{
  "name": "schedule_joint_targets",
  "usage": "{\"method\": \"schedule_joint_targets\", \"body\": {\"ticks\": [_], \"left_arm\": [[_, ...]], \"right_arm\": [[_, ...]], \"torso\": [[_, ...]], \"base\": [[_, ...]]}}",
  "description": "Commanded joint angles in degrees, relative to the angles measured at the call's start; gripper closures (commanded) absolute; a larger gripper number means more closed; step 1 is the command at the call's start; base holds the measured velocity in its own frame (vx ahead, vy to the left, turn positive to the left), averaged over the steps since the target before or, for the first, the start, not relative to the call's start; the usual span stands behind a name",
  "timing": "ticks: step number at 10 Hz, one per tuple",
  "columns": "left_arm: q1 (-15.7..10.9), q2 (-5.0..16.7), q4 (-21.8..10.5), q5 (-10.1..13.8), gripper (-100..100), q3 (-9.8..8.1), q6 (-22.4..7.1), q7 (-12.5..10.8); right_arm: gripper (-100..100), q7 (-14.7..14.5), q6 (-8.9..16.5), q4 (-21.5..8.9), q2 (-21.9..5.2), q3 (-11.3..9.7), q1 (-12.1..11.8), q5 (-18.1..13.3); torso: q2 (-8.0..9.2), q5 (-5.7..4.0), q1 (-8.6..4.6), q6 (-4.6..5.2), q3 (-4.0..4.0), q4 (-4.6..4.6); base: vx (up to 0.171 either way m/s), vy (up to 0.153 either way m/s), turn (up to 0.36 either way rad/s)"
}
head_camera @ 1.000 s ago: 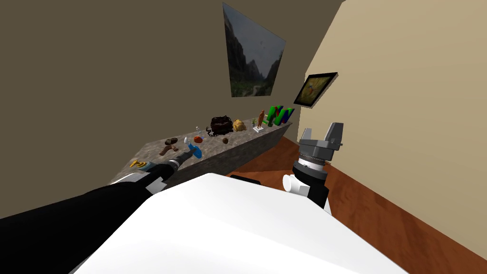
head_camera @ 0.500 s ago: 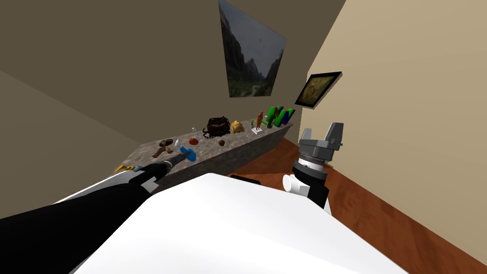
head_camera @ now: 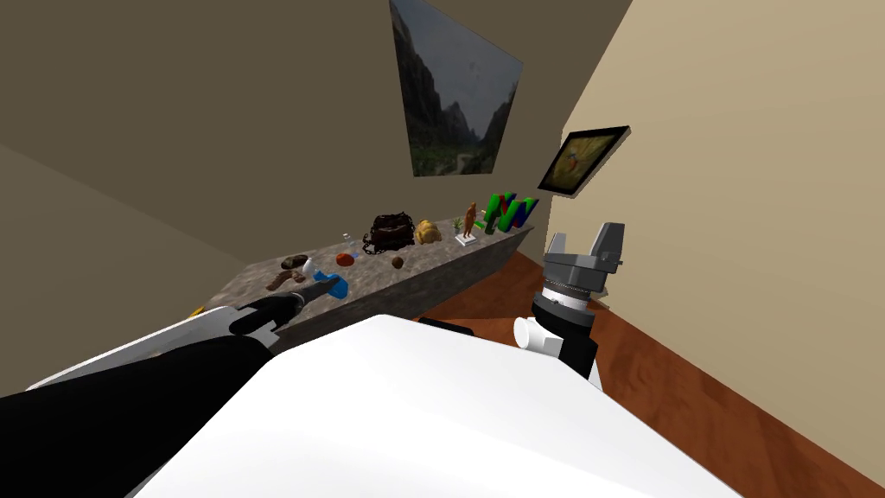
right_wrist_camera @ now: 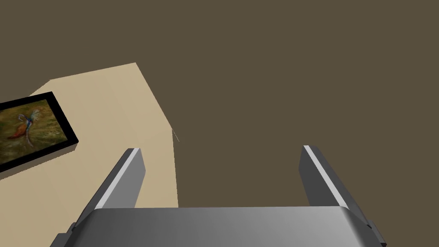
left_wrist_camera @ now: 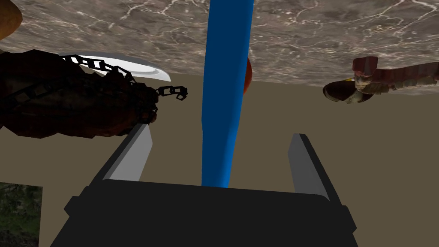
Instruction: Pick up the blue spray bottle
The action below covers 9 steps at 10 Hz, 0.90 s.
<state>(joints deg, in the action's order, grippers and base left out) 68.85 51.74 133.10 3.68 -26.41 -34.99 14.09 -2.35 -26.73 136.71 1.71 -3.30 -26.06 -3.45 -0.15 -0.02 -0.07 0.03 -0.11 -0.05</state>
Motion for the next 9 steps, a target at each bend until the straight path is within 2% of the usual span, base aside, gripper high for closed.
{"method": "schedule_joint_targets", "body": {"ticks": [1,2,3,4,5,6,7,8,9], "left_arm": [[0.00,0.00,0.00,0.00,0,0.00,0.00,0.00],[-0.52,2.23,-2.61,0.02,-100,0.60,-0.26,-2.87],[-0.52,2.23,-2.61,0.02,-100,0.60,-0.26,-3.12],[-1.03,4.47,-5.23,0.04,-100,1.19,-0.55,-5.32],[-1.03,4.47,-5.23,0.04,-100,1.19,-0.55,-6.23],[-1.54,6.72,-7.78,0.06,-100,1.77,-0.84,-8.19],[-1.54,6.72,-7.84,0.06,-100,1.77,-0.84,-9.34],[-2.04,8.96,-10.46,0.08,-100,2.36,-1.13,-11.22],[-2.04,8.96,-10.46,0.08,-100,2.36,-1.13,-12.45]], "right_arm": [[0,0.00,0.00,0.00,0.00,0.00,0.00,0.00],[0,0.00,0.00,0.00,0.00,0.00,0.00,0.00],[0,0.00,0.00,-0.01,0.00,-0.01,0.02,0.00],[0,0.00,0.00,-0.01,0.00,0.00,0.01,0.00],[0,0.00,0.01,-0.01,0.00,0.00,0.02,0.00],[0,0.00,0.01,-0.01,0.00,0.00,0.02,0.00],[0,0.00,0.01,-0.01,0.00,0.00,0.03,0.00],[0,0.00,0.01,-0.01,0.00,0.00,0.01,0.00],[0,0.00,0.01,-0.01,0.00,0.00,0.02,0.00]], "torso": [[0.00,0.00,0.00,0.00,0.00,0.00],[0.09,0.03,0.09,0.00,0.06,0.02],[0.33,0.04,0.14,0.06,0.18,0.06],[0.46,0.03,0.12,-0.01,0.27,0.11],[0.56,0.03,0.10,0.03,0.33,0.13],[0.55,0.03,0.11,0.00,0.33,0.14],[0.62,0.03,0.13,0.04,0.36,0.14],[0.57,0.04,0.15,-0.03,0.35,0.15],[0.55,0.02,0.07,0.03,0.32,0.13]], "base": [[0.006,-0.006,0.000],[-0.074,-0.008,-0.267],[-0.099,-0.012,-0.141],[-0.117,-0.022,-0.197],[-0.102,-0.018,-0.151],[-0.126,-0.015,-0.289],[-0.105,-0.012,-0.121],[-0.098,-0.039,-0.215],[-0.093,-0.034,-0.122]]}}
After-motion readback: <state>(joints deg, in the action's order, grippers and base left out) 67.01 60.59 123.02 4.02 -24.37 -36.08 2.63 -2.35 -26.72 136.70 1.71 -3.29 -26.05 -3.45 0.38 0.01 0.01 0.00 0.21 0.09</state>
